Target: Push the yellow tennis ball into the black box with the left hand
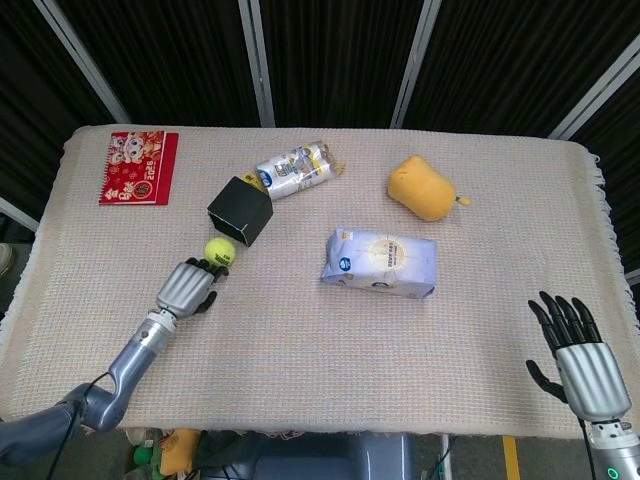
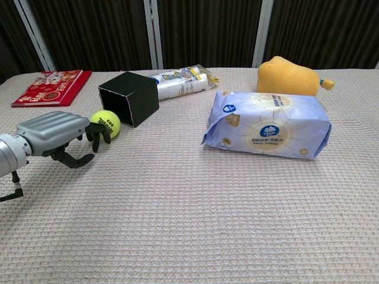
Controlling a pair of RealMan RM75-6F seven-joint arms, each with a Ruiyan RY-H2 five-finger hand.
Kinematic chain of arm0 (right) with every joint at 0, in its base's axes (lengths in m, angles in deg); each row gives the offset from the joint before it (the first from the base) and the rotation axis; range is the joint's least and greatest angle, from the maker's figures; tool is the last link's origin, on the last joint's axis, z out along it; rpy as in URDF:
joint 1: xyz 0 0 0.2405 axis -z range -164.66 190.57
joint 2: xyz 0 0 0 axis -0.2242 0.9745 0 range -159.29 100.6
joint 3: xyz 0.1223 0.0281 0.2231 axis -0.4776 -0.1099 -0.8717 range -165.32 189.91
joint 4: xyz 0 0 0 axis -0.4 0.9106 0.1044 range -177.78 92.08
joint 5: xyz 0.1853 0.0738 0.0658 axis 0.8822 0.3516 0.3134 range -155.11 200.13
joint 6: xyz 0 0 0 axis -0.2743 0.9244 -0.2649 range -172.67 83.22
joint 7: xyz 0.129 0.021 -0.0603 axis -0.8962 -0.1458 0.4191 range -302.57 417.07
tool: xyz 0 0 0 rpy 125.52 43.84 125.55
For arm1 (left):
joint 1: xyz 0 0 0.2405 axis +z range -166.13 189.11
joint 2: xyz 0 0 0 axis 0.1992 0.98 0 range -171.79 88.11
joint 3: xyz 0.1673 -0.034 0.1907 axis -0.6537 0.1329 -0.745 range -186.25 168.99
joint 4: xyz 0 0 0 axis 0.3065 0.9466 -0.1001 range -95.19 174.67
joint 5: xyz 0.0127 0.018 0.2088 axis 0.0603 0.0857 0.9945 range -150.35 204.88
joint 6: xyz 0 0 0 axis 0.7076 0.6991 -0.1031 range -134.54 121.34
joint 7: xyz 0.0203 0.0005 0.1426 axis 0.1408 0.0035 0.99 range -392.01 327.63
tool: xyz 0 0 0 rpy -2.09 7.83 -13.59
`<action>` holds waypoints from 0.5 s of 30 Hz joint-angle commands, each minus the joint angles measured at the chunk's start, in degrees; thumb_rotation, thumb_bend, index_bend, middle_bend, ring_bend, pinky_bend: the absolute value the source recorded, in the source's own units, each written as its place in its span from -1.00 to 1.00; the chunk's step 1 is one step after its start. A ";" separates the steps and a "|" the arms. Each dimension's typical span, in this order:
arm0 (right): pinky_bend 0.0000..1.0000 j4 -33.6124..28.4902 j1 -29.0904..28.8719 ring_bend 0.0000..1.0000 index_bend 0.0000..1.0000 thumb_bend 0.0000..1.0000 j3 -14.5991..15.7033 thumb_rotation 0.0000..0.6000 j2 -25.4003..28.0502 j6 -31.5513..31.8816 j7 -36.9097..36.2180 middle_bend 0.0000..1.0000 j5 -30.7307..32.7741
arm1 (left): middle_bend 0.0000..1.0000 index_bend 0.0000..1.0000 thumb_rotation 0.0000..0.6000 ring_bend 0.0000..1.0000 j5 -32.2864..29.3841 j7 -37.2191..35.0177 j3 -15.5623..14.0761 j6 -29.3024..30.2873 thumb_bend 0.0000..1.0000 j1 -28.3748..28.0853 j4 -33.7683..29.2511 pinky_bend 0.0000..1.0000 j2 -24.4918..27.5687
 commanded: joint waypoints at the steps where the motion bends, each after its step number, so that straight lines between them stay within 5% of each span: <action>1: -1.00 -0.07 0.01 -1.00 -1.00 -0.35 -0.02 1.00 0.17 0.08 -0.27 -1.00 -0.01 | -0.19 -0.42 1.00 -0.42 -0.14 0.01 0.11 0.04 -0.12 -0.42 0.53 -0.34 -0.52; 15: -1.00 0.12 0.30 -1.00 -1.00 -0.35 0.06 1.00 0.41 0.62 -0.90 -1.00 -0.12 | -0.19 -0.42 1.00 -0.42 -1.55 1.43 1.35 -0.90 -0.12 -2.98 1.95 -0.37 -1.09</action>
